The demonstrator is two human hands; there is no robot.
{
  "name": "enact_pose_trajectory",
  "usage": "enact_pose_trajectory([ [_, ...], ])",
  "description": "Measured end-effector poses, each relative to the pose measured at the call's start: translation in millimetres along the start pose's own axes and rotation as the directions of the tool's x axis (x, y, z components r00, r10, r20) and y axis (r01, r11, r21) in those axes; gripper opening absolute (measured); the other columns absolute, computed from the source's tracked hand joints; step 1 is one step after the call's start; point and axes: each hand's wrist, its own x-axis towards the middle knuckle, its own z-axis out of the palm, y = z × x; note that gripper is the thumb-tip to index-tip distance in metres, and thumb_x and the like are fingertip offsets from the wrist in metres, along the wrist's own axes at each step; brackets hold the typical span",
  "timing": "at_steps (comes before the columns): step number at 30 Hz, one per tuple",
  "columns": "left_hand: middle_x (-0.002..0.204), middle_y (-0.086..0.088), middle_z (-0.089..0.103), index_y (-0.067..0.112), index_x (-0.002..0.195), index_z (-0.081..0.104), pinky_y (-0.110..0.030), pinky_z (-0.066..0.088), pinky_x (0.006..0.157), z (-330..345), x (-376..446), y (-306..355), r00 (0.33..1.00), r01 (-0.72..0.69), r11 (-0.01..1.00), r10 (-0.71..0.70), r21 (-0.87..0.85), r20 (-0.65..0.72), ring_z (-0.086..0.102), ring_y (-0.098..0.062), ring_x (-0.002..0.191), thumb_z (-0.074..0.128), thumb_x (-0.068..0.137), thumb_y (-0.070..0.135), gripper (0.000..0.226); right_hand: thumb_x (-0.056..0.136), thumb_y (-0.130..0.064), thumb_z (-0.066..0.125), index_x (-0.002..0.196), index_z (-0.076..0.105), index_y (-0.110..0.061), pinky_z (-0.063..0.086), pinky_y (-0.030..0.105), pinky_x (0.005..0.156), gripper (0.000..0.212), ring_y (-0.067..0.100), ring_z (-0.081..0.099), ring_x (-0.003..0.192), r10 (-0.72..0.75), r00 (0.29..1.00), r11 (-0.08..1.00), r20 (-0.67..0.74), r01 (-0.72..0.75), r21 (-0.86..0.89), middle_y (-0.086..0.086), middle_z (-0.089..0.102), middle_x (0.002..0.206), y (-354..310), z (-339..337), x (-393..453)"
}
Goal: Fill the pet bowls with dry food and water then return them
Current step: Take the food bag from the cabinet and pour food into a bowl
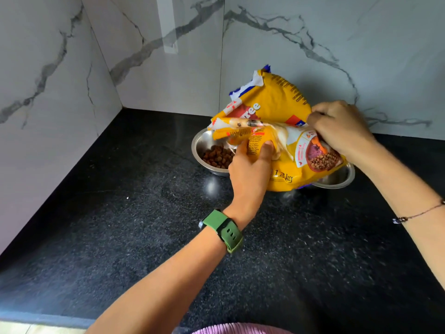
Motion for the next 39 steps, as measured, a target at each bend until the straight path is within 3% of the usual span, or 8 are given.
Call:
enact_pose_trajectory([
  [12, 0.107, 0.000, 0.064, 0.013, 0.135, 0.048, -0.032, 0.046, 0.098, -1, -1, 2, 0.998, -0.064, 0.998, 0.064, -0.003, -0.022, 0.058, -0.016, 0.103, 0.060, 0.089, 0.031, 0.051, 0.087, -0.015, 0.045, 0.081, 0.060, 0.007, 0.046, 0.037, 0.067, 0.028, 0.037, 0.059, 0.079, -0.049, 0.997, 0.996, -0.065, 0.053, 0.065, 0.025, 0.064, 0.079, -2, -4, -3],
  [15, 0.115, -0.008, 0.066, 0.013, 0.122, 0.058, -0.042, 0.047, 0.098, 0, 8, 0, 0.999, 0.026, 0.999, -0.025, -0.037, 0.035, 0.060, -0.026, 0.108, 0.062, 0.085, 0.032, 0.041, 0.087, -0.013, 0.048, 0.083, 0.061, 0.010, 0.039, 0.036, 0.064, 0.028, 0.040, 0.057, 0.084, 0.014, 1.000, 0.998, 0.013, -0.014, -0.058, 0.030, 0.061, 0.084, -3, -2, 4],
  [20, 0.107, -0.004, 0.068, 0.016, 0.116, 0.060, -0.047, 0.049, 0.095, 0, 6, -8, 0.998, 0.034, 0.998, -0.031, -0.058, 0.048, 0.063, -0.026, 0.102, 0.061, 0.082, 0.034, 0.039, 0.087, -0.013, 0.047, 0.079, 0.057, 0.013, 0.047, 0.040, 0.068, 0.029, 0.041, 0.060, 0.079, 0.032, 0.997, 0.999, 0.066, -0.029, -0.041, 0.033, 0.061, 0.082, 5, 5, 2],
  [24, 0.111, -0.002, 0.067, 0.016, 0.129, 0.054, -0.043, 0.048, 0.097, -1, 3, -7, 0.999, -0.017, 0.998, 0.018, -0.054, 0.027, 0.062, -0.022, 0.105, 0.058, 0.077, 0.041, 0.057, 0.087, -0.012, 0.046, 0.077, 0.059, 0.008, 0.043, 0.033, 0.064, 0.026, 0.036, 0.058, 0.075, 0.018, 1.000, 1.000, 0.021, -0.018, 0.009, 0.025, 0.061, 0.075, 0, 2, -1],
  [27, 0.094, 0.013, 0.062, 0.015, 0.135, 0.047, -0.035, 0.048, 0.097, -1, 2, -9, 0.998, -0.061, 0.995, 0.061, -0.076, 0.001, 0.060, -0.011, 0.096, 0.059, 0.082, 0.038, 0.060, 0.089, -0.012, 0.045, 0.070, 0.054, 0.002, 0.036, 0.022, 0.053, 0.025, 0.023, 0.051, 0.061, -0.051, 0.997, 0.999, -0.051, 0.052, 0.013, 0.009, 0.055, 0.060, -4, 1, -6],
  [29, 0.087, 0.016, 0.062, 0.016, 0.129, 0.053, -0.034, 0.049, 0.094, -1, 6, -9, 1.000, -0.025, 0.994, 0.026, -0.108, 0.011, 0.062, -0.009, 0.088, 0.062, 0.081, 0.037, 0.054, 0.087, -0.014, 0.045, 0.072, 0.056, 0.004, 0.038, 0.030, 0.057, 0.026, 0.029, 0.054, 0.065, -0.055, 0.998, 0.998, -0.023, 0.055, -0.014, 0.013, 0.056, 0.062, -3, 3, -2],
  [32, 0.103, 0.001, 0.068, 0.020, 0.118, 0.059, -0.044, 0.050, 0.095, -2, 8, -9, 0.997, 0.066, 0.989, -0.061, -0.134, 0.046, 0.064, -0.021, 0.100, 0.061, 0.072, 0.041, 0.050, 0.087, -0.014, 0.047, 0.080, 0.059, 0.012, 0.044, 0.038, 0.064, 0.029, 0.039, 0.058, 0.079, -0.010, 1.000, 0.998, 0.021, 0.012, -0.058, 0.031, 0.061, 0.081, 0, 6, 3],
  [39, 0.111, 0.001, 0.067, 0.016, 0.126, 0.055, -0.043, 0.049, 0.097, -2, 5, -7, 0.998, 0.030, 0.994, -0.024, -0.109, 0.059, 0.063, -0.020, 0.105, 0.061, 0.075, 0.040, 0.058, 0.087, -0.016, 0.046, 0.077, 0.060, 0.005, 0.042, 0.031, 0.062, 0.027, 0.036, 0.060, 0.077, 0.039, 0.999, 0.999, 0.024, -0.040, 0.013, 0.022, 0.063, 0.077, 4, 6, -1],
])
